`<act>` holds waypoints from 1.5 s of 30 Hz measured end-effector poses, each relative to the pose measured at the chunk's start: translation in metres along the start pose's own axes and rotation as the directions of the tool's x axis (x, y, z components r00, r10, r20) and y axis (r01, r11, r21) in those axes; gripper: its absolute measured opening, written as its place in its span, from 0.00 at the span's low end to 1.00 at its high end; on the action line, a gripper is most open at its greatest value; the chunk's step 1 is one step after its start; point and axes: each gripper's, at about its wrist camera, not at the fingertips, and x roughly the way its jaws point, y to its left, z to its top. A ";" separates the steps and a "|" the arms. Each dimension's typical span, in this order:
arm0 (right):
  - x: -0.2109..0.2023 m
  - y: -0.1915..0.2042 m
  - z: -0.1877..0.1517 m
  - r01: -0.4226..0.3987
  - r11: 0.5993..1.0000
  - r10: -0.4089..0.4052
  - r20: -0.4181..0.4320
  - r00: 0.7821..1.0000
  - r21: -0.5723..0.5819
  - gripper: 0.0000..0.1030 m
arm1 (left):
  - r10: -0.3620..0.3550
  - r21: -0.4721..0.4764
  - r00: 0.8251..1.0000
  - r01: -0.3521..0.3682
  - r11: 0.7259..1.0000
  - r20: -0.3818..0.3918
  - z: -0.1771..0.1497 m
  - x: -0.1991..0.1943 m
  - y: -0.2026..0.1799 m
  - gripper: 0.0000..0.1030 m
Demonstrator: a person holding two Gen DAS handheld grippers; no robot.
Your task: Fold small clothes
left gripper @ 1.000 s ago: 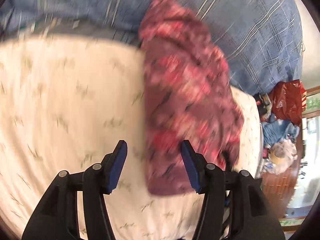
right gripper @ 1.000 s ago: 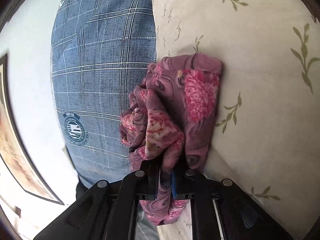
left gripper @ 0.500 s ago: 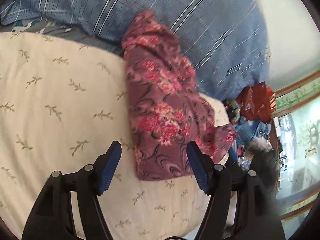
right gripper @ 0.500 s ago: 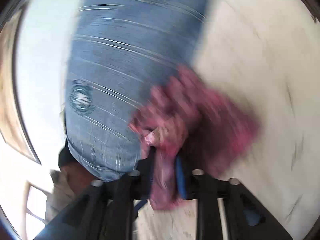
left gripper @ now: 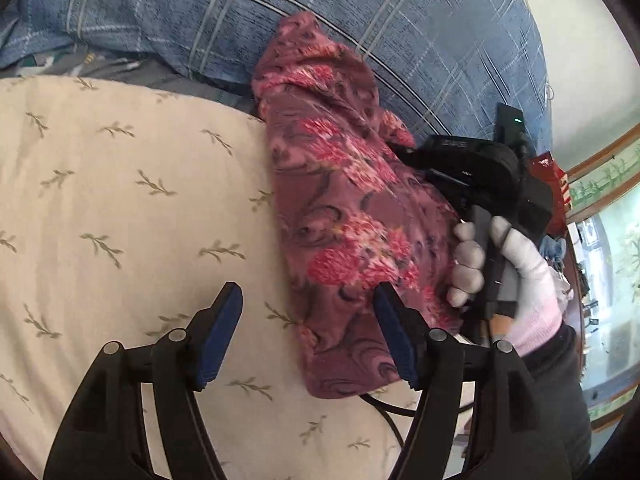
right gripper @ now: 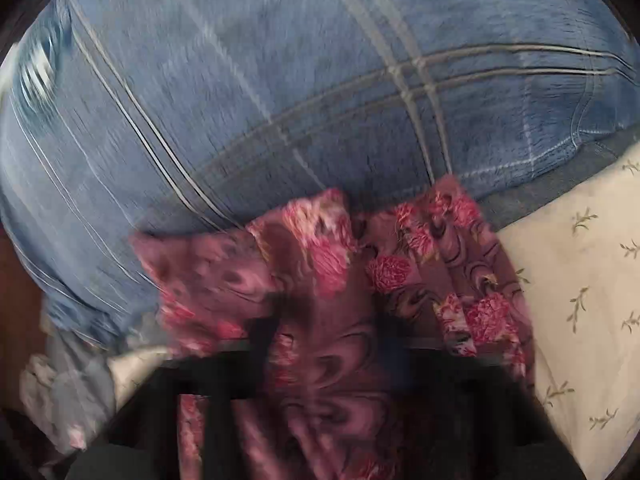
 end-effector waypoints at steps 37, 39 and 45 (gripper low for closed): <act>-0.106 -0.075 -0.093 -0.198 0.975 0.180 0.167 0.969 0.098 0.41 | 0.008 0.074 0.998 -0.004 0.997 -0.060 -0.019 0.024 -0.032 0.51; -0.114 -0.085 -0.104 -0.199 0.970 0.174 0.168 0.970 0.140 0.48 | -0.003 0.056 0.997 0.007 0.998 -0.071 -0.019 0.026 -0.029 0.51; -0.108 -0.081 -0.137 -0.116 0.993 0.114 0.044 0.992 0.025 0.07 | -0.016 0.070 0.998 0.021 0.997 -0.060 -0.024 0.019 -0.035 0.51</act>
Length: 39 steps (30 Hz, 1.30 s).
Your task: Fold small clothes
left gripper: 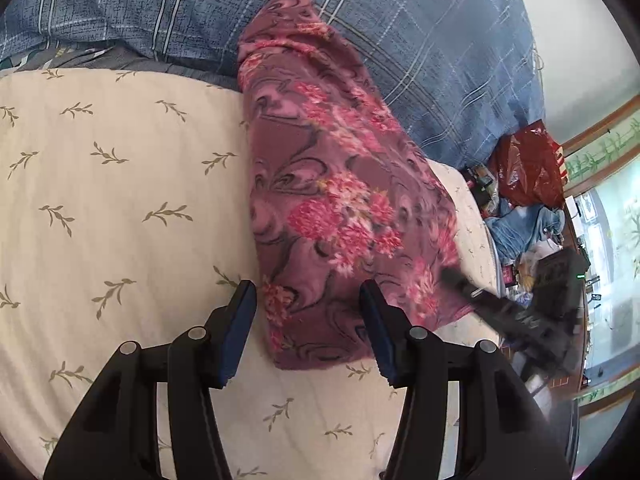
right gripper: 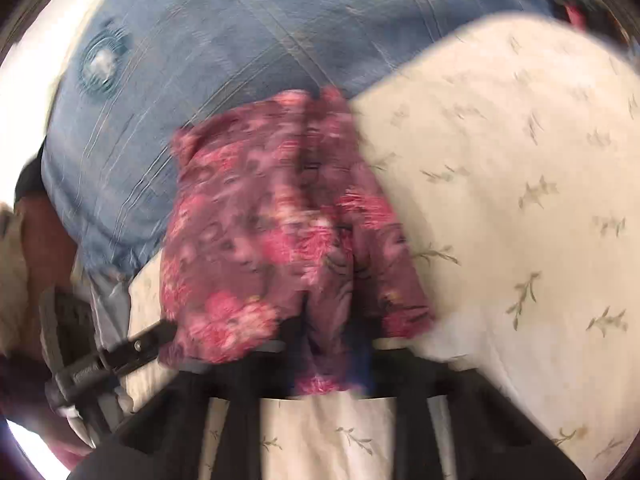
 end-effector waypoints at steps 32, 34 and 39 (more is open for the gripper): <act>0.103 0.007 0.122 0.290 0.957 -0.290 0.006 0.957 -0.014 0.00 | -0.069 -0.068 0.997 0.066 0.995 -0.038 -0.003 0.008 0.010 0.53; 0.098 0.019 0.120 0.395 0.914 -0.391 0.055 0.919 -0.090 0.01 | -0.057 -0.060 0.998 0.055 0.997 -0.032 -0.004 0.008 0.008 0.52; 0.066 0.068 0.121 0.197 0.972 -0.175 0.166 0.970 -0.129 0.14 | -0.035 -0.046 0.999 0.034 0.998 -0.022 -0.009 0.008 0.002 0.48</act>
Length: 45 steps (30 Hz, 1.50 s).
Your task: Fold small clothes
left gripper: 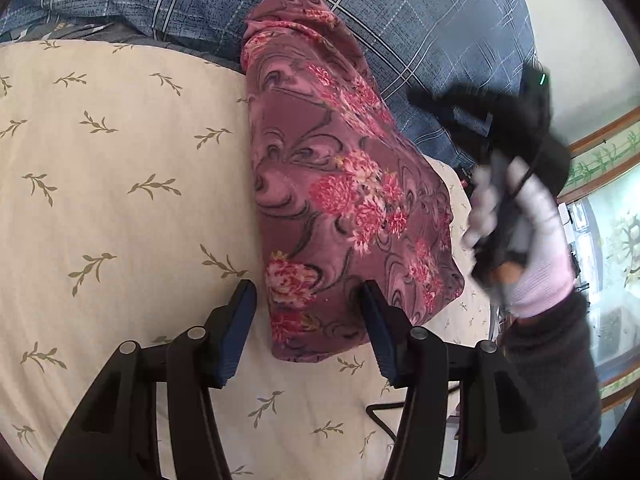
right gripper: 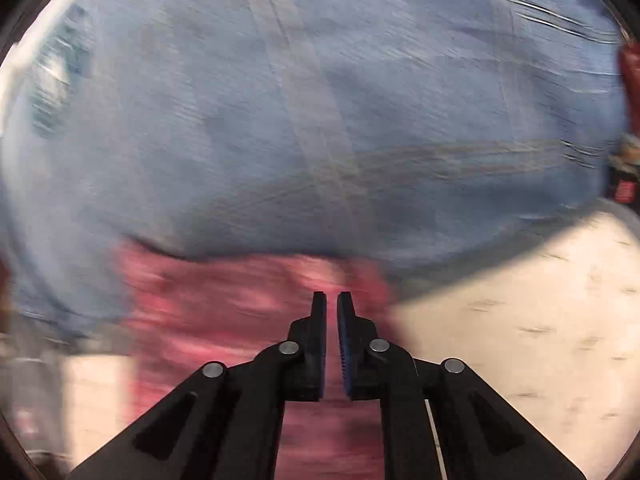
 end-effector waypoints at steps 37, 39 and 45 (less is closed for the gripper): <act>-0.036 -0.109 -0.039 -0.133 0.963 0.140 -0.014 0.990 0.235 0.59 | 0.074 0.003 0.990 -0.075 0.997 0.124 0.030 -0.032 0.009 0.65; -0.020 -0.111 -0.035 -0.137 0.958 0.153 -0.044 0.987 0.251 0.59 | 0.038 -0.073 0.994 -0.031 0.997 0.103 0.043 -0.027 0.024 0.66; 0.014 -0.102 -0.044 -0.385 0.872 0.430 -0.097 0.898 0.301 0.60 | -0.089 -0.171 0.996 0.087 0.981 -0.002 0.076 0.020 0.026 0.82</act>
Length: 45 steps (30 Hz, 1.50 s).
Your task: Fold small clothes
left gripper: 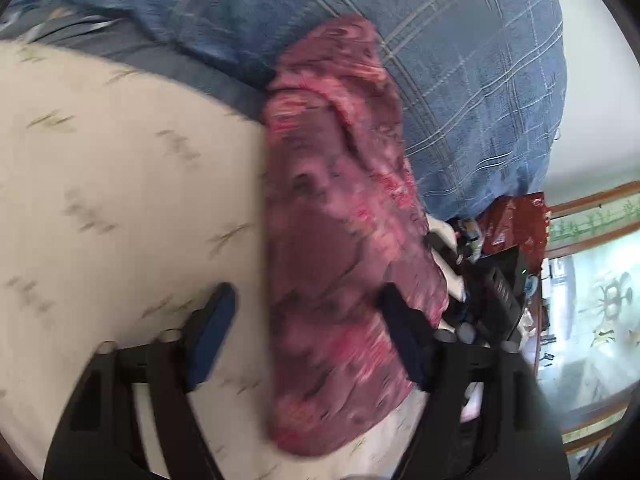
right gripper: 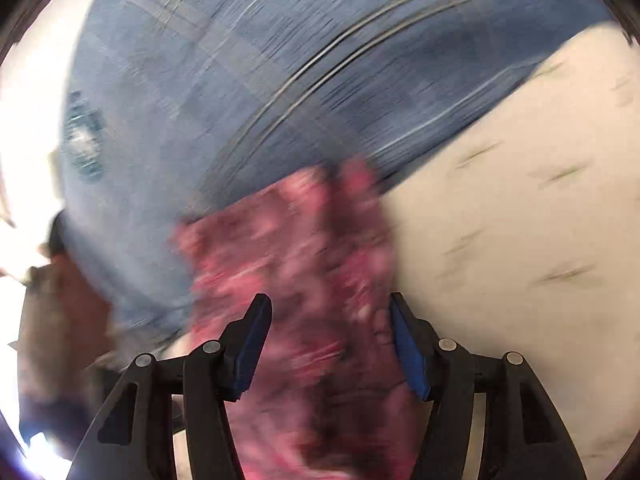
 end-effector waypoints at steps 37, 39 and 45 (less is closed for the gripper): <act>-0.050 0.093 -0.147 0.012 0.955 -0.007 0.015 1.000 -0.298 0.41 | 0.179 0.018 0.956 -0.188 0.982 0.233 -0.091 -0.160 0.038 0.56; -0.029 0.094 -0.136 0.021 0.956 -0.024 -0.006 1.000 -0.291 0.41 | 0.194 0.024 0.959 -0.203 0.979 0.206 -0.069 -0.139 0.039 0.56; 0.024 0.107 -0.128 0.042 0.927 -0.076 -0.077 0.994 -0.373 0.08 | 0.279 0.048 0.929 -0.299 0.953 0.244 -0.039 -0.114 0.042 0.53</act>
